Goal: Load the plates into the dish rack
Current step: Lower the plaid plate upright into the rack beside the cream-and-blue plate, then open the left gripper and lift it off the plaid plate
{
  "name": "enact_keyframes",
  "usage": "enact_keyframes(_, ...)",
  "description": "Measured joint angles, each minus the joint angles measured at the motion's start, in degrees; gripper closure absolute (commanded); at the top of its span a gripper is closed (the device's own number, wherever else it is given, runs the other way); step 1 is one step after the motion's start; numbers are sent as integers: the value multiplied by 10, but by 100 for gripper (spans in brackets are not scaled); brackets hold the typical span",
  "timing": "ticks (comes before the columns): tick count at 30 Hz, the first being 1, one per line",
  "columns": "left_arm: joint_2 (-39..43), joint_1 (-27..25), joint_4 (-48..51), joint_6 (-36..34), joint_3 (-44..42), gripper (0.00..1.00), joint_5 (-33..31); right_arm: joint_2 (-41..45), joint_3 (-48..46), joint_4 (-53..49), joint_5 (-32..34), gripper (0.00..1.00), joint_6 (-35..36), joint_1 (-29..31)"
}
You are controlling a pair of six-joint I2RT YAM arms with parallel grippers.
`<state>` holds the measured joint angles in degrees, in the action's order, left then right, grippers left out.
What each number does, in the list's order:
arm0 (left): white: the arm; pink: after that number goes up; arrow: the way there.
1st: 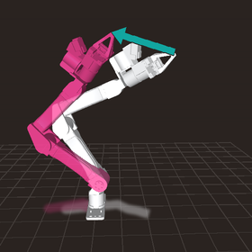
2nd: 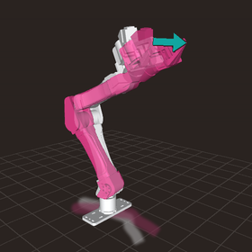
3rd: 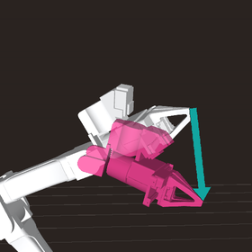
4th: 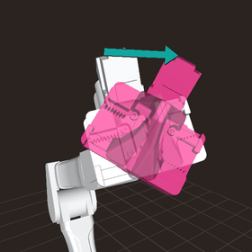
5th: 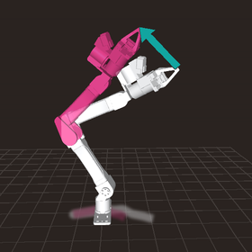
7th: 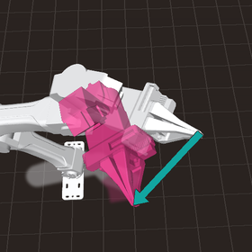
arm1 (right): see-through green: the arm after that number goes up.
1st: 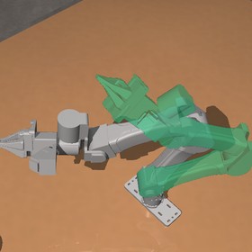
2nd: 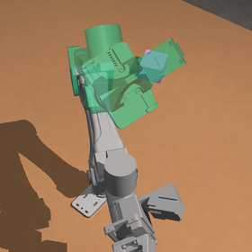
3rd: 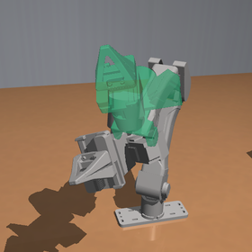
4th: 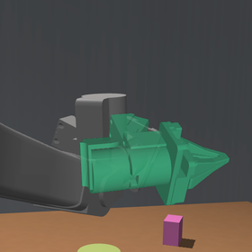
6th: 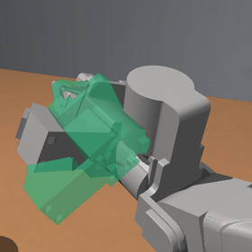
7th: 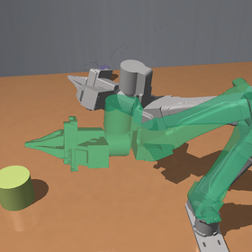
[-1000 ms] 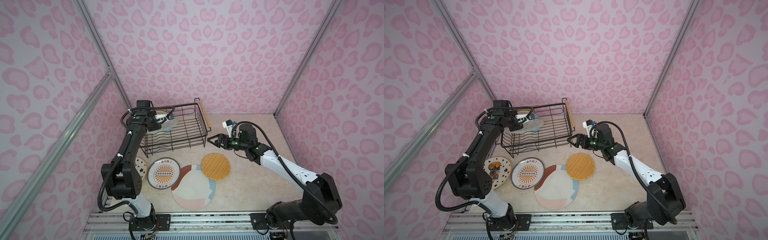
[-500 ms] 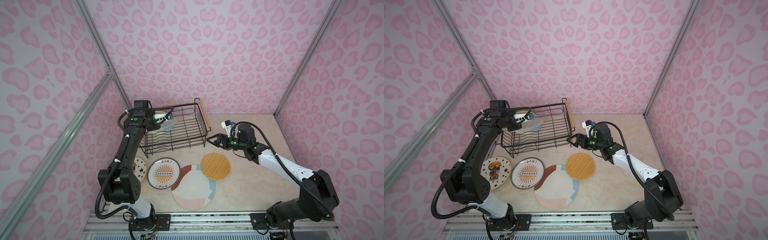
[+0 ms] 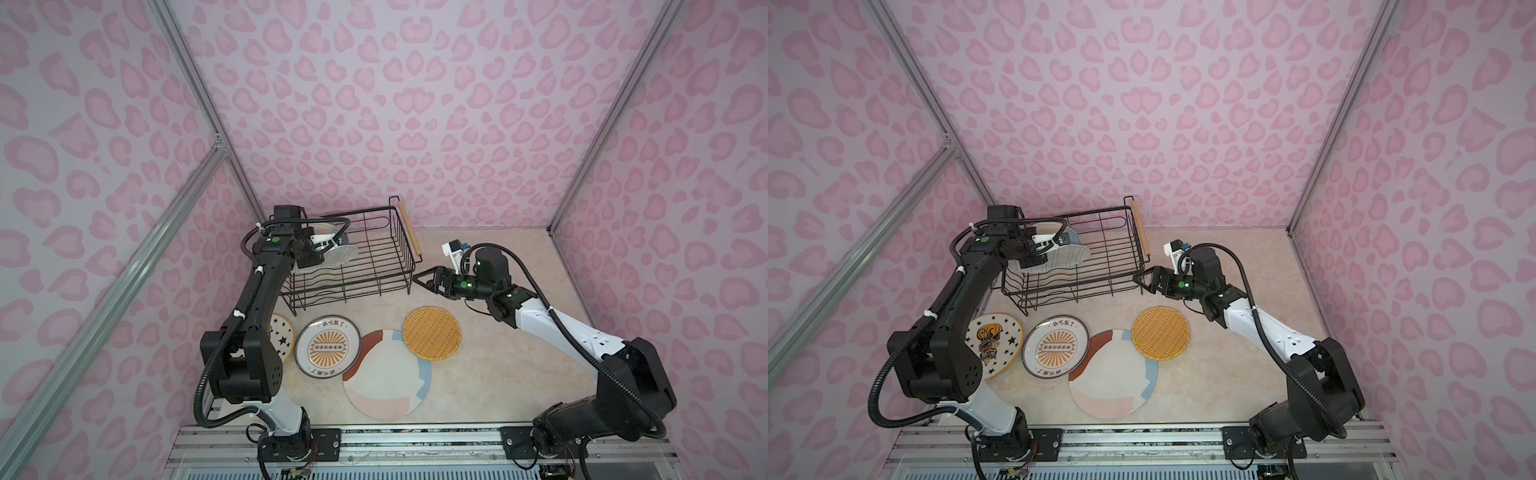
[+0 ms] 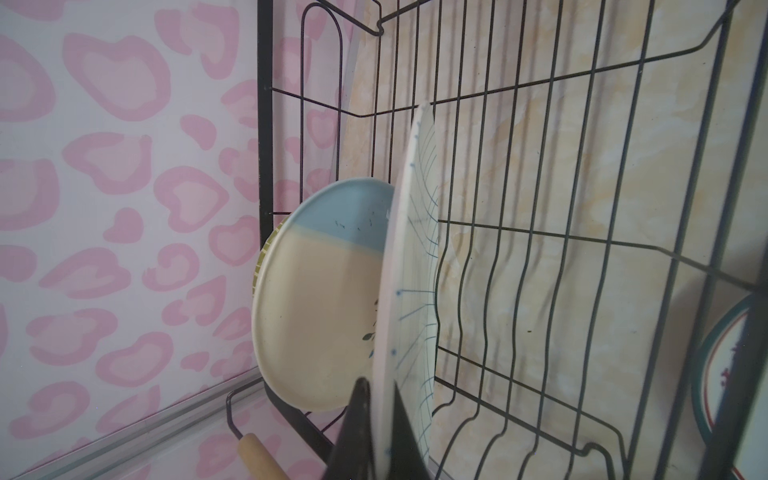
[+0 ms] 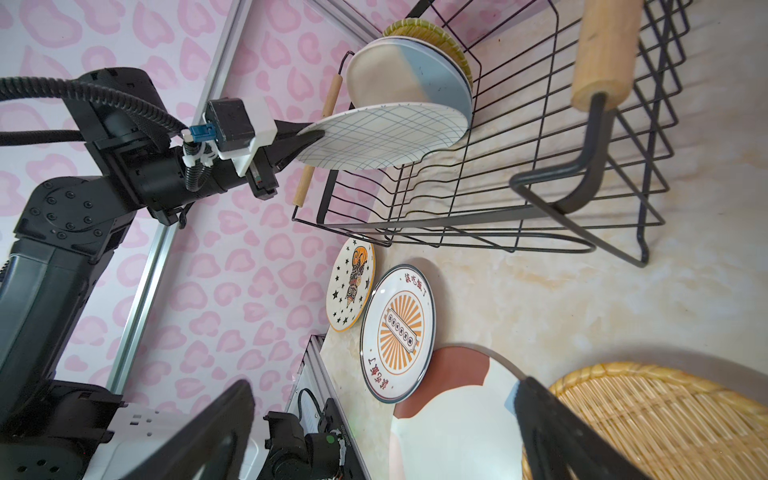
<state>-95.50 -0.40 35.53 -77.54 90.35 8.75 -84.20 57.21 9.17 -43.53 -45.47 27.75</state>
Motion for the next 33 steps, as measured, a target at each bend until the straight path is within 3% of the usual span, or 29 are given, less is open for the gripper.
enact_keyframes(25,-32,6,-31,11,6,96,-1,-15,-8,30,-1,3,-15,0)
enact_keyframes(29,-25,7,-37,13,-4,86,0,-15,-7,30,-3,3,-15,-1)
enact_keyframes(33,-17,8,-41,12,-10,69,-12,-15,-7,30,-5,3,-15,-2)
